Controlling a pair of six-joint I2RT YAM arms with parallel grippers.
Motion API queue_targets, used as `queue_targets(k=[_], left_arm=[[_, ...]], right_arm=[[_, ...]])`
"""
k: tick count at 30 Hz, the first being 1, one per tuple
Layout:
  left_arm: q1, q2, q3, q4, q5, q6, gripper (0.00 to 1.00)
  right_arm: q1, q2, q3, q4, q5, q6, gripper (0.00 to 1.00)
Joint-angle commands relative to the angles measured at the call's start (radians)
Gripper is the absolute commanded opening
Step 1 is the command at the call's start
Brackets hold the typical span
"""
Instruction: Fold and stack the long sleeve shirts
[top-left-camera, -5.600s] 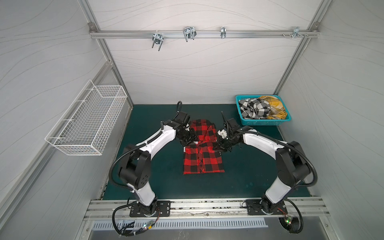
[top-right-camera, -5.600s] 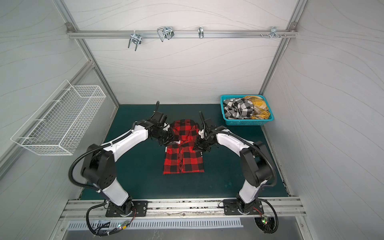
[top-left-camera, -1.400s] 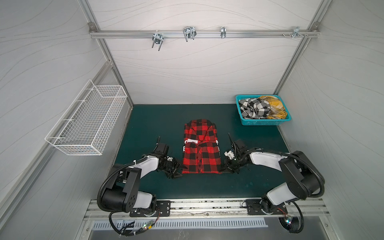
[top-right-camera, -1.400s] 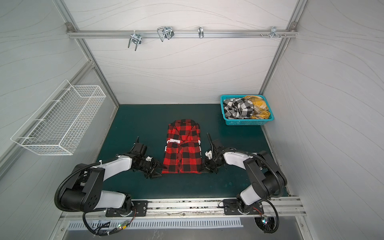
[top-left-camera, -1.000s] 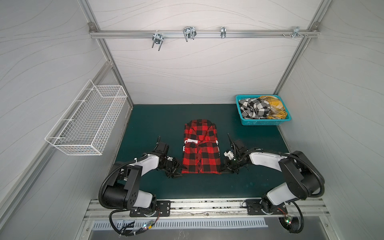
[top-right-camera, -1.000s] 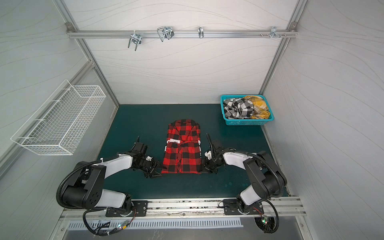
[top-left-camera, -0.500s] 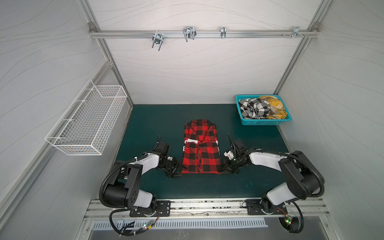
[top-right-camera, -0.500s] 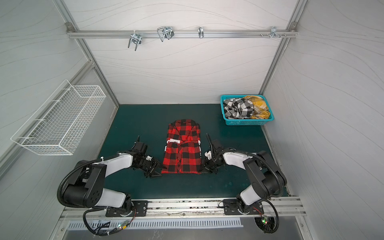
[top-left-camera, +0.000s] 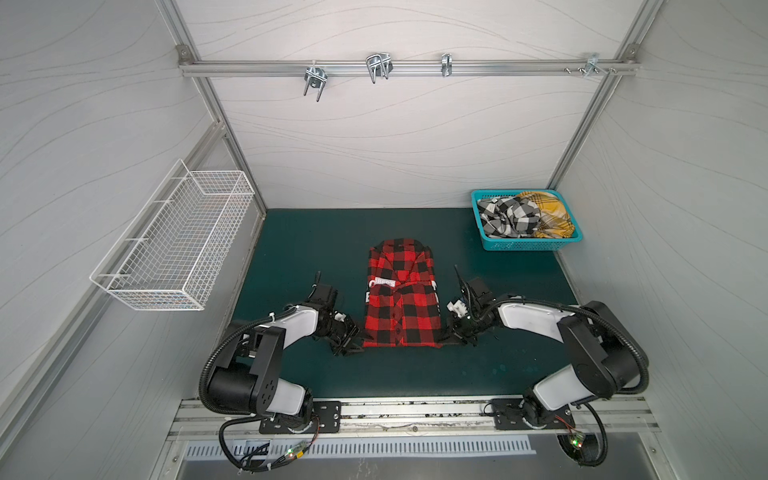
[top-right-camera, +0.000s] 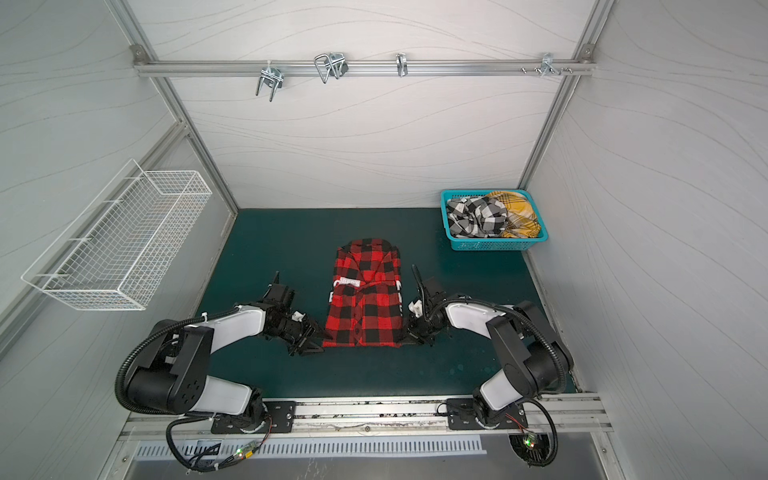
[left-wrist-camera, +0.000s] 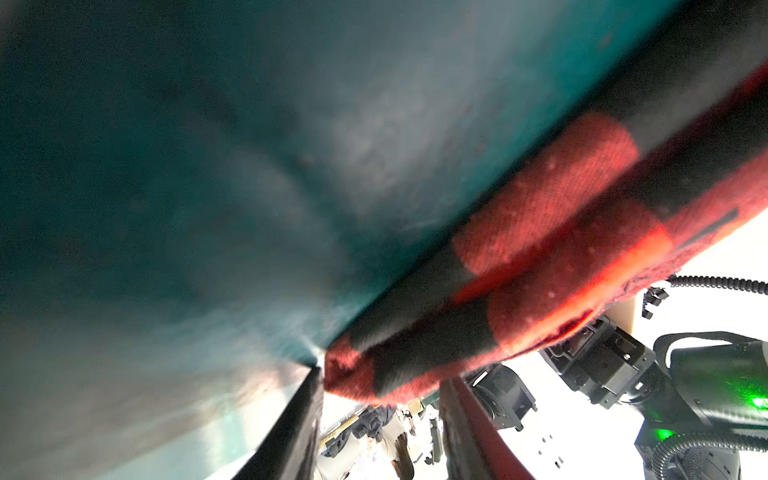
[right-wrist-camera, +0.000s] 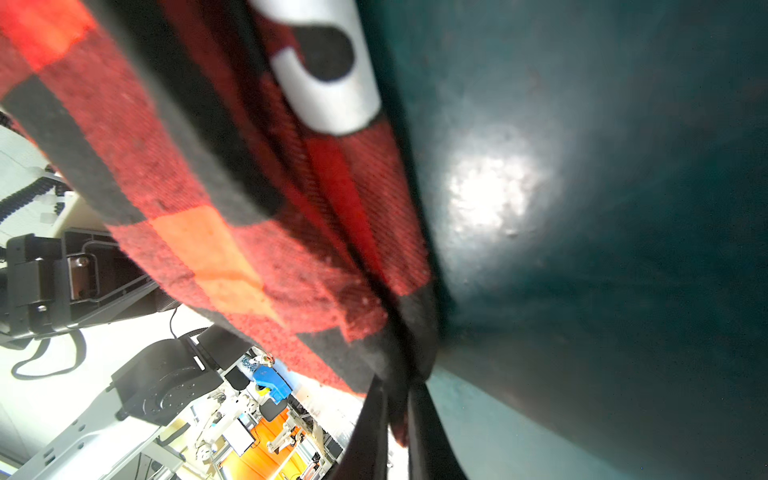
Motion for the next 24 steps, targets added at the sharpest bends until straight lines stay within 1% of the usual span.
queue_targets(k=[1,5,10,19,24], left_arm=[[0.049,0.073,-0.010,0.106,-0.310,0.012,0.48],[0.049,0.040,-0.011,0.089,-0.323,0.022,0.50],[0.050,0.064,-0.008,0.096,-0.317,0.022,0.49],[0.049,0.096,-0.001,0.133,-0.323,0.009,0.44],[0.049,0.125,0.005,0.150,-0.320,0.010,0.38]], right_arm=[[0.004,0.010,0.025,-0.021,-0.004,-0.005,0.13],[0.005,0.013,0.033,-0.020,-0.004,-0.002,0.13],[0.005,0.015,0.033,-0.018,-0.005,0.002,0.13],[0.005,0.023,0.023,-0.005,-0.008,0.004,0.13],[0.005,0.026,0.019,0.003,-0.008,0.006,0.13]])
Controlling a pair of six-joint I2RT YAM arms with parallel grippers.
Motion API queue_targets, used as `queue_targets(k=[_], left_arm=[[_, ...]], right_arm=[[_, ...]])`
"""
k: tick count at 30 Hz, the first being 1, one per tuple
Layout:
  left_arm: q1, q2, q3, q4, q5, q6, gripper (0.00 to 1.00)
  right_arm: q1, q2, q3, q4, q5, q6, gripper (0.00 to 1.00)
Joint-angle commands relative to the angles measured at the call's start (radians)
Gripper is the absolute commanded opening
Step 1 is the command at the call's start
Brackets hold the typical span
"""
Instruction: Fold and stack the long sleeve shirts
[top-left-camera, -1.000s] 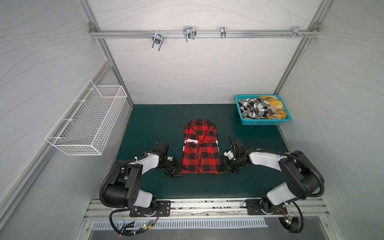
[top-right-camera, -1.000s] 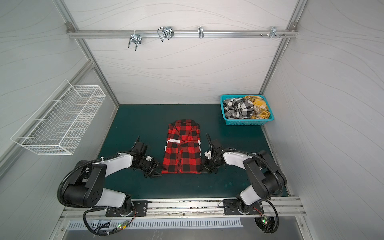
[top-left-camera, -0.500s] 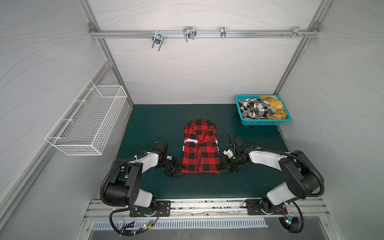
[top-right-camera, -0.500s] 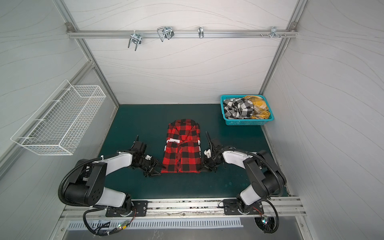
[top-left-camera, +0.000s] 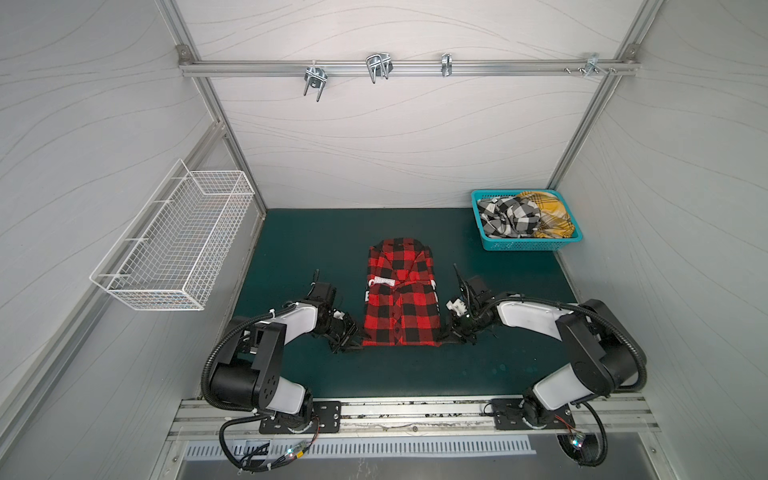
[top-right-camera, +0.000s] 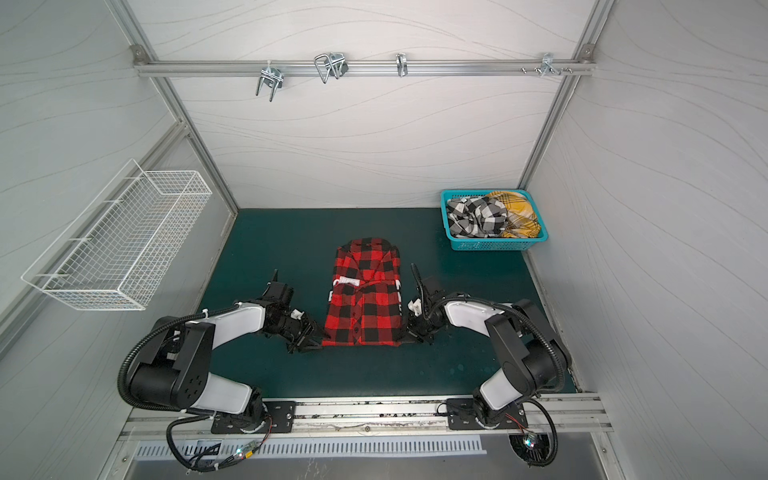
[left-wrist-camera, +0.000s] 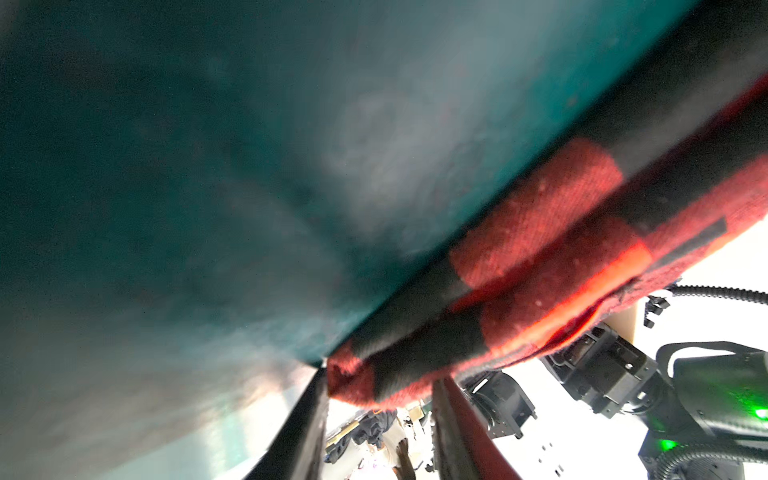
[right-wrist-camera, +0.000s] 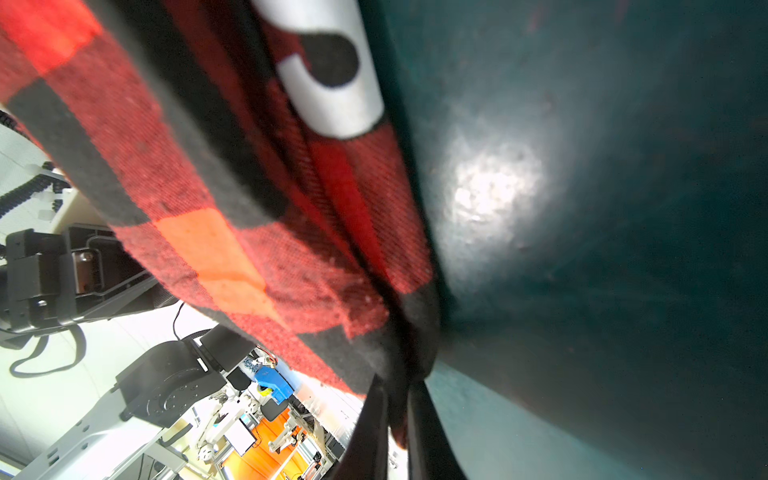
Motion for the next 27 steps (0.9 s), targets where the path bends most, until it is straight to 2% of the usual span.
queue_targets(k=[1,7,11,13,18,27], left_arm=[[0.031,0.103,-0.016,0.162,-0.303,-0.011,0.37],[0.031,0.086,-0.013,0.135,-0.310,-0.009,0.37],[0.032,0.032,-0.002,0.060,-0.358,0.009,0.54],[0.031,0.001,0.003,0.035,-0.379,0.015,0.57],[0.031,0.006,0.024,0.025,-0.377,0.021,0.51],[0.029,0.094,0.007,0.113,-0.299,0.000,0.43]], right_arm=[[0.005,0.011,0.003,0.009,-0.009,0.005,0.13],[0.004,0.017,0.006,0.013,-0.008,0.006,0.12],[0.005,0.018,0.009,0.013,-0.010,0.008,0.11],[0.004,0.018,0.009,0.016,-0.009,0.008,0.11],[0.004,0.022,0.007,0.017,-0.011,0.008,0.11],[0.004,0.023,0.002,0.023,-0.010,0.010,0.11]])
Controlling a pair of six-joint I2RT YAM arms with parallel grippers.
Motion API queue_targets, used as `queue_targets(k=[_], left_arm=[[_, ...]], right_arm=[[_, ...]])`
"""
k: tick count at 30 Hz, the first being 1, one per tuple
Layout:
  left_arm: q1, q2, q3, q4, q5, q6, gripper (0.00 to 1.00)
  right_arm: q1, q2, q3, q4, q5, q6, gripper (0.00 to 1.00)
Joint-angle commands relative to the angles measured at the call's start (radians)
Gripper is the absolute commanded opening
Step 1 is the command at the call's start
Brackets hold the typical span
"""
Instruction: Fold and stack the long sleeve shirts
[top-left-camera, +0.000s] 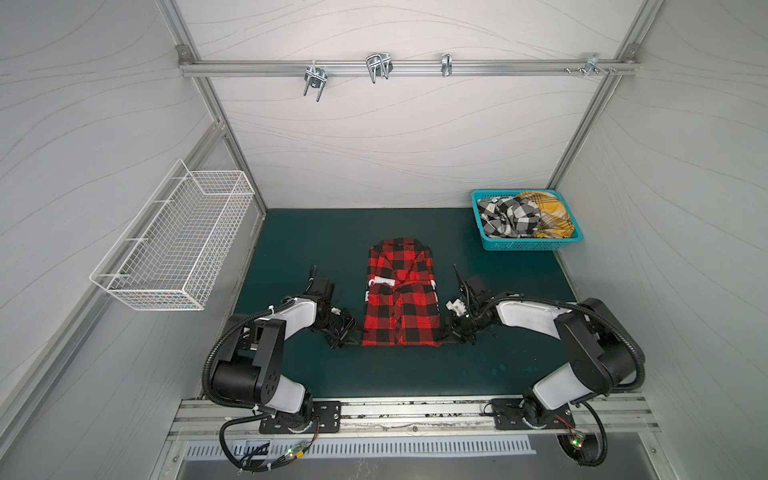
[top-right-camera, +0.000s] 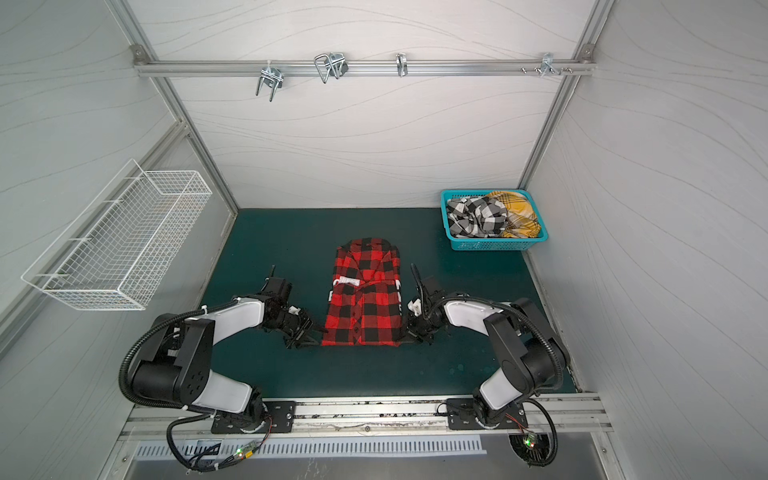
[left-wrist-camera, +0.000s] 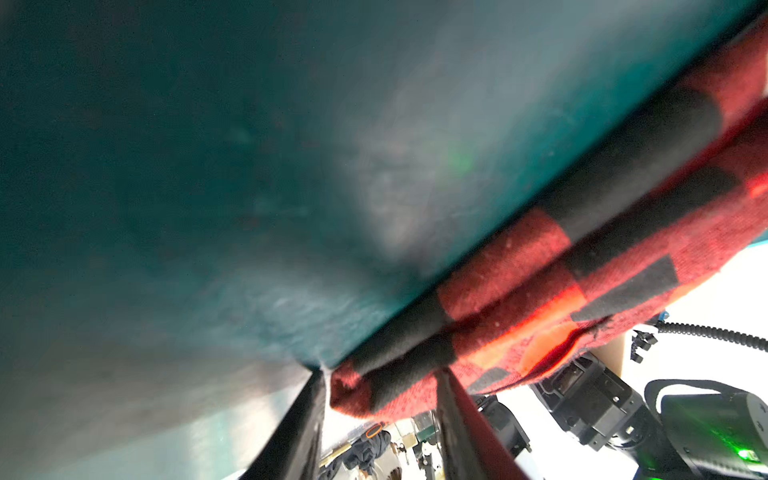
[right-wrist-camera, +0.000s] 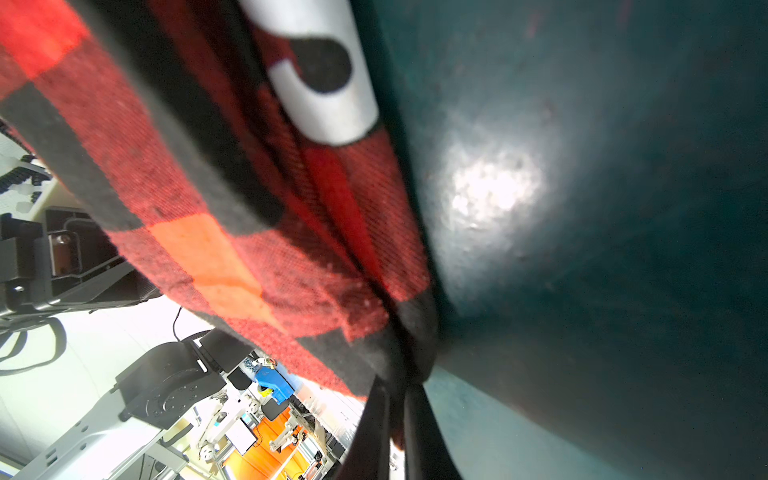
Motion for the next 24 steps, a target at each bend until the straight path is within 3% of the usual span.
queue_targets(k=[1,3,8,12,18,24], left_arm=[[0.006,0.076,-0.043,0.151,-0.241,0.018,0.42],[0.000,0.059,-0.055,0.143,-0.231,0.011,0.42],[-0.022,-0.053,-0.128,0.111,-0.222,-0.025,0.56],[-0.043,-0.066,-0.145,0.125,-0.219,-0.038,0.56],[-0.050,0.031,-0.133,0.190,-0.164,-0.066,0.47],[-0.060,-0.107,-0.180,0.091,-0.196,-0.064,0.58]], right_arm=[[0.005,0.015,0.004,0.016,-0.008,0.012,0.11],[0.004,0.018,0.004,0.020,-0.011,0.013,0.11],[0.005,0.020,0.008,0.020,-0.011,0.014,0.11],[0.006,0.023,0.007,0.020,-0.011,0.014,0.11],[0.006,0.015,0.007,0.010,-0.009,0.014,0.11],[0.006,0.017,0.018,0.009,-0.012,0.017,0.11]])
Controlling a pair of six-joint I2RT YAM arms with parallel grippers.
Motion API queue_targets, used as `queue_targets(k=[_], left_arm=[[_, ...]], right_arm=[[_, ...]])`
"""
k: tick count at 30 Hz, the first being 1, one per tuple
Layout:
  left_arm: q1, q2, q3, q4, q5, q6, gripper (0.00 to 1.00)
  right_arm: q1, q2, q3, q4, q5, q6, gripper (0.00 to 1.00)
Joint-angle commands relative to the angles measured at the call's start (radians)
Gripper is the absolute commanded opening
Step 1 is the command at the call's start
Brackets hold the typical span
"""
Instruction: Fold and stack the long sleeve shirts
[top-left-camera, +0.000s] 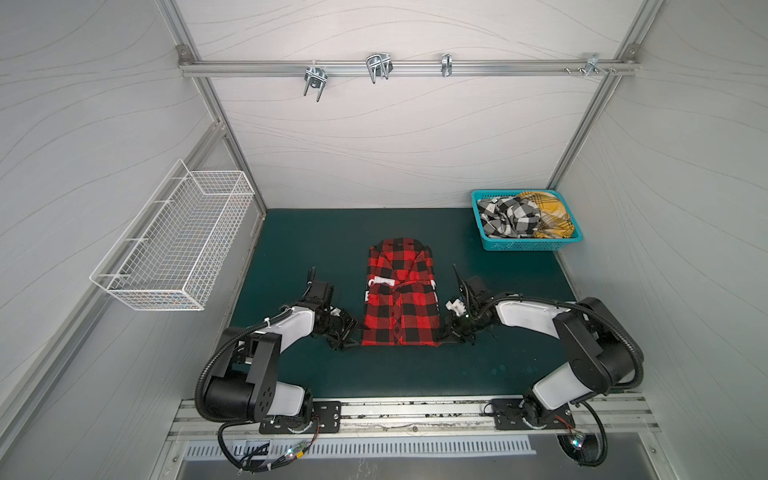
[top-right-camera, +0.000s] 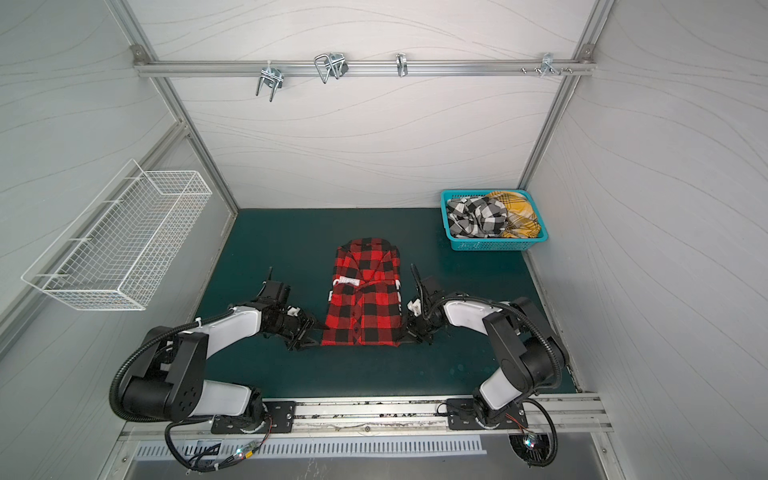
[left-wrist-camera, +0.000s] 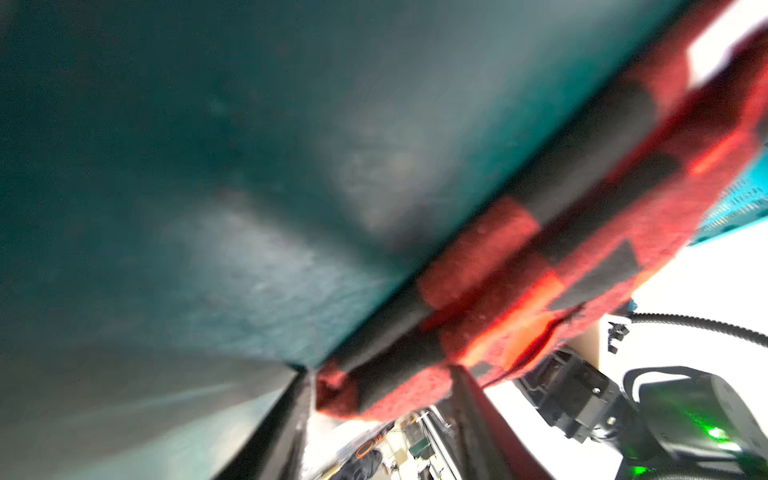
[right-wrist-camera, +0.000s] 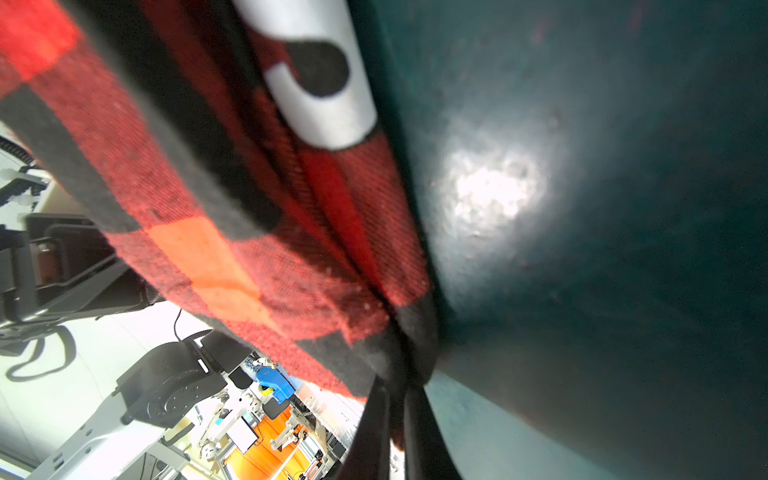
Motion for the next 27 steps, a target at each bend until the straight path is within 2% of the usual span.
queue_targets(k=[1,5,10,19,22,27], left_arm=[[-0.027,-0.012,-0.091,-0.049,-0.186,0.010,0.58],[-0.063,-0.050,-0.096,-0.045,-0.177,-0.014,0.56],[-0.083,0.032,-0.064,0.011,-0.133,-0.039,0.50],[-0.093,0.091,-0.108,0.108,-0.080,-0.078,0.38],[-0.093,0.084,-0.103,0.098,-0.090,-0.079,0.34],[-0.078,0.035,-0.064,-0.003,-0.152,-0.034,0.34]], right_arm=[[0.006,0.011,0.023,-0.002,-0.009,0.015,0.11],[0.006,0.021,0.035,-0.009,-0.011,0.010,0.11],[0.006,0.023,0.044,-0.024,-0.011,0.008,0.10],[0.005,0.025,0.054,-0.021,-0.011,0.012,0.10],[0.006,0.024,0.054,-0.025,-0.010,0.007,0.10],[0.006,0.020,0.050,-0.028,-0.006,0.006,0.10]])
